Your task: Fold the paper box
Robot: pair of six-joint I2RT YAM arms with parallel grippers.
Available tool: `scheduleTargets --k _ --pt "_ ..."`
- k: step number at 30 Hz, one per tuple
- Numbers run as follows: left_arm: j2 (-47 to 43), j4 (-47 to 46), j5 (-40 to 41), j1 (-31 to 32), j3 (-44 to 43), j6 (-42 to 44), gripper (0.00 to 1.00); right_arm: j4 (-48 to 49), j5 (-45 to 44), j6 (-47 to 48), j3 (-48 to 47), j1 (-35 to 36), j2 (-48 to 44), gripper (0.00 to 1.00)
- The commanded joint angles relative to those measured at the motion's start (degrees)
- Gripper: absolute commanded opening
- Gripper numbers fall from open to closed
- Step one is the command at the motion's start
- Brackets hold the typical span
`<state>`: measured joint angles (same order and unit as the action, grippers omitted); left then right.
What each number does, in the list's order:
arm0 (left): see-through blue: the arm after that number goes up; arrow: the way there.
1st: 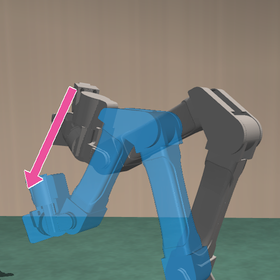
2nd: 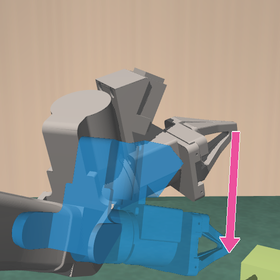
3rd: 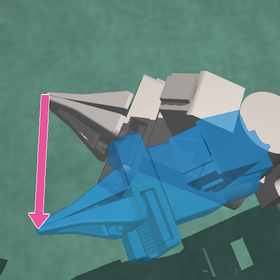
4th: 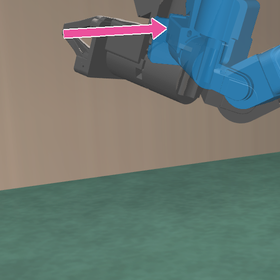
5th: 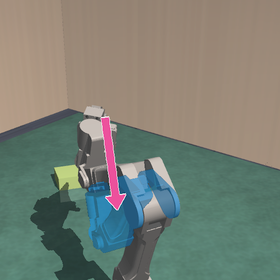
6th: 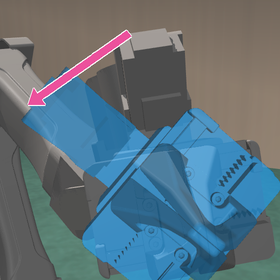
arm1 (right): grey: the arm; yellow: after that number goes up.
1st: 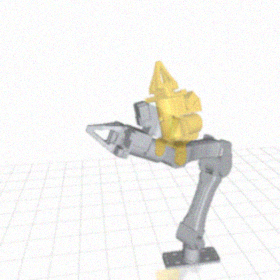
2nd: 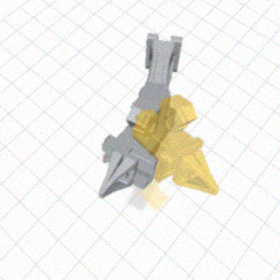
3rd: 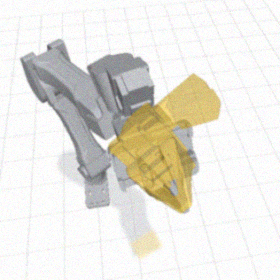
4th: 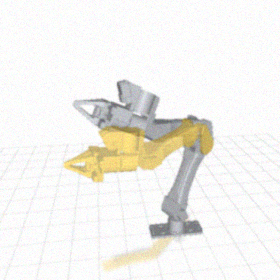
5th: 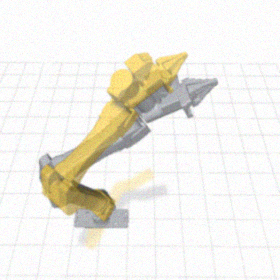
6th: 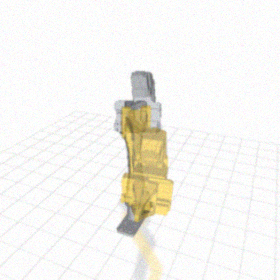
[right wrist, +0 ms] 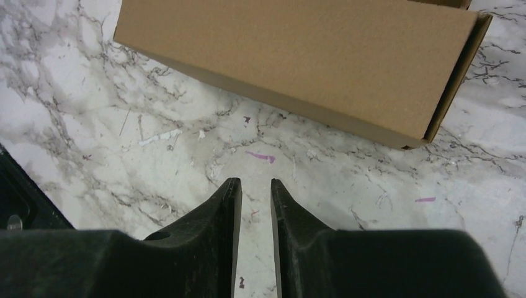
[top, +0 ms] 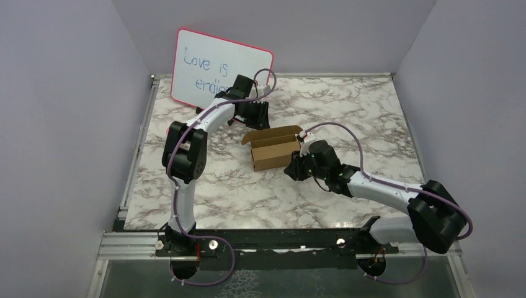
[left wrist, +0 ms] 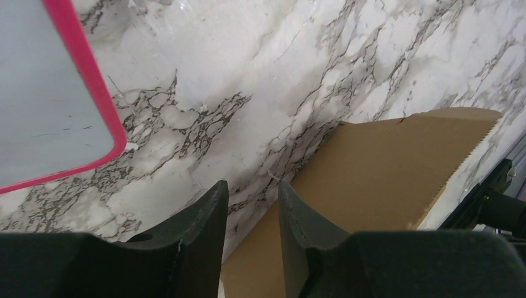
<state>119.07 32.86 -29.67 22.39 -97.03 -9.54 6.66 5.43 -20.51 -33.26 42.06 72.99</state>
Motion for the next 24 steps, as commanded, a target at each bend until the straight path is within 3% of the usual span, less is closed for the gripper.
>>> scheduleTargets --k 1,24 --pt "1.1 2.5 -4.0 1.2 -1.2 2.6 0.36 9.6 -2.6 -1.0 0.0 0.6 3.2 0.28" --pt "-1.5 3.2 -8.2 4.0 6.1 1.6 0.35 16.1 -8.4 0.0 -12.4 0.6 16.4 0.27"
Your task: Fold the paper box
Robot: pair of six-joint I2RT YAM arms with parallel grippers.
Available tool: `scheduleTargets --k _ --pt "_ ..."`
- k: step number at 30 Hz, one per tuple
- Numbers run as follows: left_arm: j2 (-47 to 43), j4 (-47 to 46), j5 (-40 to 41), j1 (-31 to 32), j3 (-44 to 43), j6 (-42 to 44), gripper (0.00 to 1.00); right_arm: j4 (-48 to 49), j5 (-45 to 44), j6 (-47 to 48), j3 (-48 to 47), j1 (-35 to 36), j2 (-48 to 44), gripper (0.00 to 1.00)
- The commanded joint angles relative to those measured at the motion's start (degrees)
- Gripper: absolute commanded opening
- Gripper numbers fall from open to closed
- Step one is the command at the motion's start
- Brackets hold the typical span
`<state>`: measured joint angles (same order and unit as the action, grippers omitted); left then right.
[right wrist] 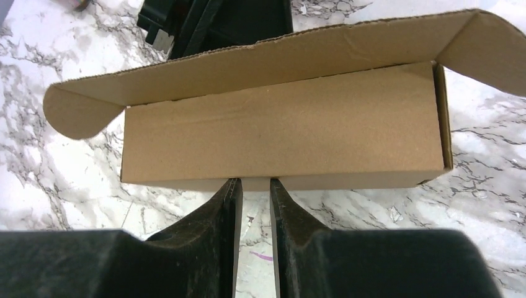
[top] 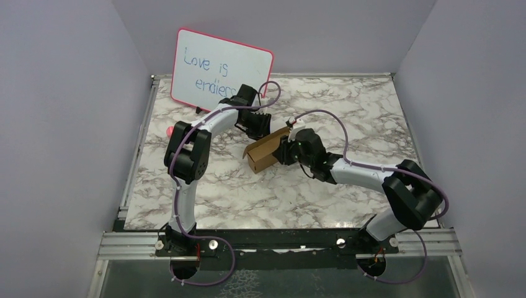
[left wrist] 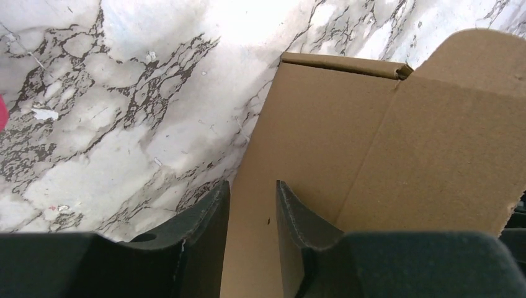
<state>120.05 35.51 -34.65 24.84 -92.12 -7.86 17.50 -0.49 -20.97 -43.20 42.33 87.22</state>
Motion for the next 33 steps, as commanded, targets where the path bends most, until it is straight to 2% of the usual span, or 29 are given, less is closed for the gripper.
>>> scheduleTargets --k 1,6,8,17,26,33 --pt "-2.5 0.6 -3.6 1.7 1.3 -0.1 0.35 6.1 -1.5 0.8 -2.5 0.3 2.7 0.27" --pt "-2.5 0.7 -0.9 1.6 1.9 0.0 0.35 5.8 0.1 0.9 -2.9 0.3 3.2 0.27" --pt "-2.8 0.6 0.8 1.0 1.4 -0.1 0.38 5.9 -0.3 0.8 -2.2 0.3 2.5 0.27" --pt "-5.0 0.4 6.8 -5.3 -2.9 -2.5 0.41 4.1 0.1 2.1 -1.1 0.3 1.7 0.27" --pt "-10.7 -0.3 6.2 -10.0 0.1 -3.0 0.42 1.8 0.1 4.7 0.5 0.3 -1.7 0.28" --pt "-17.3 -3.8 2.9 -11.3 6.6 -4.8 0.45 -2.9 -1.9 8.6 1.1 -2.0 -7.4 0.37"
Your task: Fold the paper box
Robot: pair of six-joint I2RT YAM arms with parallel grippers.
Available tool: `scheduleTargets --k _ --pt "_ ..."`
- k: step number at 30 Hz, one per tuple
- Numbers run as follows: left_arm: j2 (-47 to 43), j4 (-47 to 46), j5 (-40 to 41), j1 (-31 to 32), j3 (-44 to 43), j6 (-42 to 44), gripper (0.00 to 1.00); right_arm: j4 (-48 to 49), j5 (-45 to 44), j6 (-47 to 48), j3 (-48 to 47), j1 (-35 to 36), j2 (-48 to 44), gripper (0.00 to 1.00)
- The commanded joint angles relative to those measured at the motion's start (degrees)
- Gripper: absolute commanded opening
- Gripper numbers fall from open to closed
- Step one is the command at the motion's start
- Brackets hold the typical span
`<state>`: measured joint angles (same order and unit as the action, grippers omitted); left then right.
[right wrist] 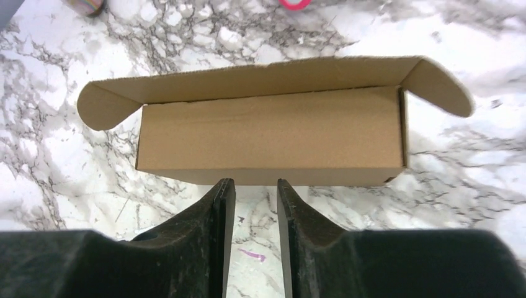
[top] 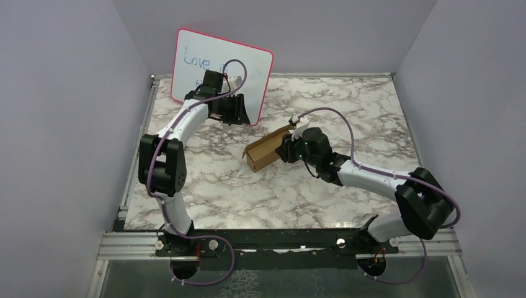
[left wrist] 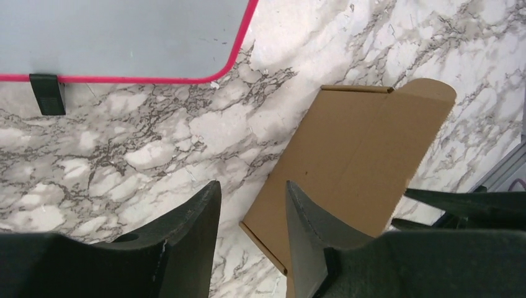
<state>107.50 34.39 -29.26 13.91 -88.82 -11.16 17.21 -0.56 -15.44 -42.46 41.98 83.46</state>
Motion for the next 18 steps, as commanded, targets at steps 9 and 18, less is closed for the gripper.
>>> scheduleTargets --k 9,18 --pt "-10.7 -5.5 -3.1 -0.3 8.6 -1.6 0.48 -9.8 -0.5 12.6 -4.4 -8.7 -6.4 0.49" --pt "-12.5 -5.9 -4.4 1.2 9.7 -1.0 0.47 -10.3 10.5 19.8 -9.5 -16.7 -2.3 0.55"
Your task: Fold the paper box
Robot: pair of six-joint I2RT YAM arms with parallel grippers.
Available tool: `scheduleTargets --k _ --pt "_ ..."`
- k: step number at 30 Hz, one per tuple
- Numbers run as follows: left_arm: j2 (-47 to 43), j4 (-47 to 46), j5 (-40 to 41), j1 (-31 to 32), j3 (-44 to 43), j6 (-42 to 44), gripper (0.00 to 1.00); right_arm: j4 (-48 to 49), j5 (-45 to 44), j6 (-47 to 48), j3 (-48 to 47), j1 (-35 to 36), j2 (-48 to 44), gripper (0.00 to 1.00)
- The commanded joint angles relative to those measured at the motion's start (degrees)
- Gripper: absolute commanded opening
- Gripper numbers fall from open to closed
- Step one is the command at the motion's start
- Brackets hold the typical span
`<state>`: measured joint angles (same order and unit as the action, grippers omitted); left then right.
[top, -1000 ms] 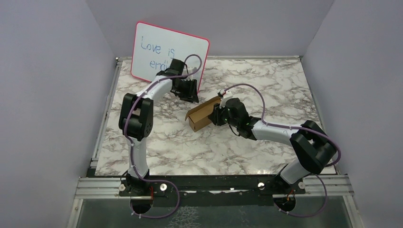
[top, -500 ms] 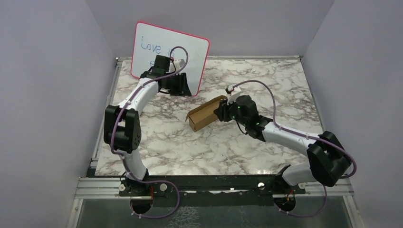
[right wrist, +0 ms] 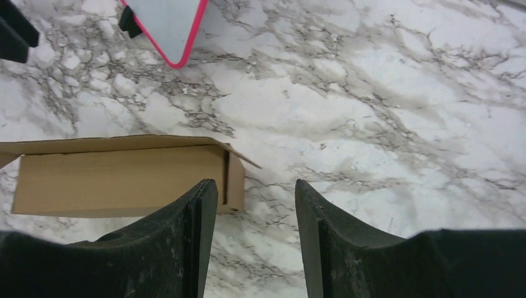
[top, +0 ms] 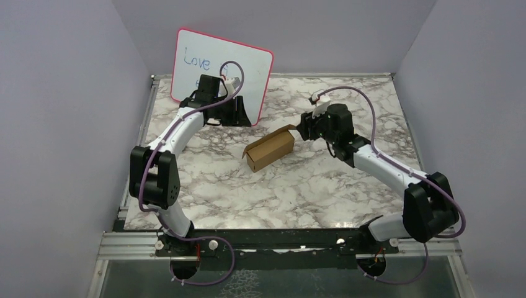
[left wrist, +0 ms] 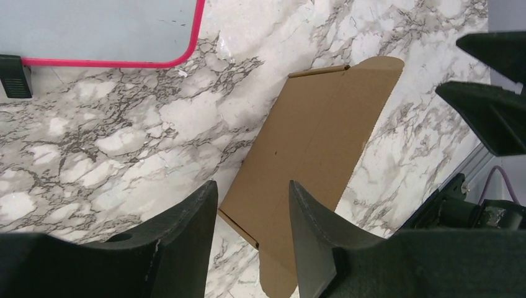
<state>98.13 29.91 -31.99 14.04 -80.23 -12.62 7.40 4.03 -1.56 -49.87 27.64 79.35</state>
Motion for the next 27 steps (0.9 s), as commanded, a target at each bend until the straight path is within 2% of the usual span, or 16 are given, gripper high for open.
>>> scheduleTargets --k 1,5,13,18,27 --pt "-3.4 -1.4 -1.0 1.3 1.6 0.6 0.47 0.3 7.6 7.0 -2.1 -3.2 2.5 0.56" --pt "-6.1 -1.3 1.0 1.6 3.8 0.7 0.47 -1.3 12.2 11.2 -4.3 -4.7 5.9 0.56" --pt "-17.0 0.5 11.2 1.7 11.0 -0.7 0.47 -2.1 20.7 17.7 -7.2 -5.0 9.6 0.55" --pt "-23.1 1.9 13.1 2.5 15.9 -1.9 0.47 -3.6 21.6 20.5 -9.4 -5.0 11.0 0.55" --pt "-26.0 2.4 15.0 8.1 20.7 -4.9 0.47 -7.0 22.9 22.6 -11.7 -5.0 12.8 0.48"
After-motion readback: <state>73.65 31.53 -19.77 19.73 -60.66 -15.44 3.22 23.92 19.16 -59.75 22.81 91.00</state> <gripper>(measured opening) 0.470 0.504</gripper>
